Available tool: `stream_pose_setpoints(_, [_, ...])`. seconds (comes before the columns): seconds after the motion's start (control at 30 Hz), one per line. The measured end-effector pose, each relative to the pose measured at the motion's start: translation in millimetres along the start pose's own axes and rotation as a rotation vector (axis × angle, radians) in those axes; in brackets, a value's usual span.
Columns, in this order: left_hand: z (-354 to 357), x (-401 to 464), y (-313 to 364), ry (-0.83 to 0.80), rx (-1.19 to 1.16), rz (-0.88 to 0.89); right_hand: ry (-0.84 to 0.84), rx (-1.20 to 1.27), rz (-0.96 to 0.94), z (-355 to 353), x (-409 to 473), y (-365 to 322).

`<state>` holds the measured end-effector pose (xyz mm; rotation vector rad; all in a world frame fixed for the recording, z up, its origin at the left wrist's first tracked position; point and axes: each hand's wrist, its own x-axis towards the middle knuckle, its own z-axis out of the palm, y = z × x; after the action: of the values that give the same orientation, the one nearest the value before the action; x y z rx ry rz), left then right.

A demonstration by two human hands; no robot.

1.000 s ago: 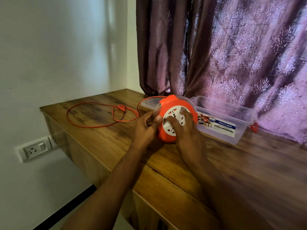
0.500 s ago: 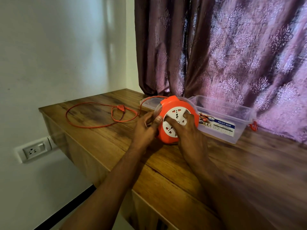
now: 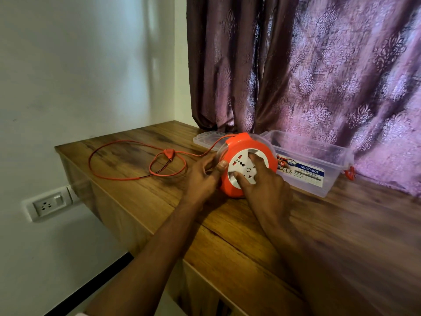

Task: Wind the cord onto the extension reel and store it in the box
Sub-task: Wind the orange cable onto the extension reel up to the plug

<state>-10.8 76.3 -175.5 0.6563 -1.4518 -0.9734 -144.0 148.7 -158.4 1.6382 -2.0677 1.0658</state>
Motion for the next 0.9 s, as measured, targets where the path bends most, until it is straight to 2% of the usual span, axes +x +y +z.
stream_pose_setpoints(0.2, [1.1,-1.1,2.9,-0.034,0.017,0.0,-0.014,0.132,0.144,4.0,1.4,1.4])
stream_pose_setpoints(0.27, [0.9,-1.4,5.4,-0.02,0.019,-0.006,-0.001,0.131,0.098,3.5,-0.6,2.9])
stream_pose_setpoints(0.4, [-2.5,-0.1,6.5,0.042,-0.007,-0.008,0.064,0.073,-0.117,3.4,-2.8,2.5])
stream_pose_setpoints(0.53, [-5.1,0.9,5.6,0.056,-0.001,-0.022,0.04,-0.056,-0.28,3.2,-0.7,2.6])
stream_pose_setpoints(0.77, [-5.7,2.1,0.4,0.048,0.006,-0.023,-0.132,-0.123,-0.313,0.7,-2.8,-1.9])
stream_pose_setpoints(0.9, [-5.4,1.5,1.7,0.042,0.022,-0.012,-0.142,-0.15,-0.306,1.1,-2.0,0.5])
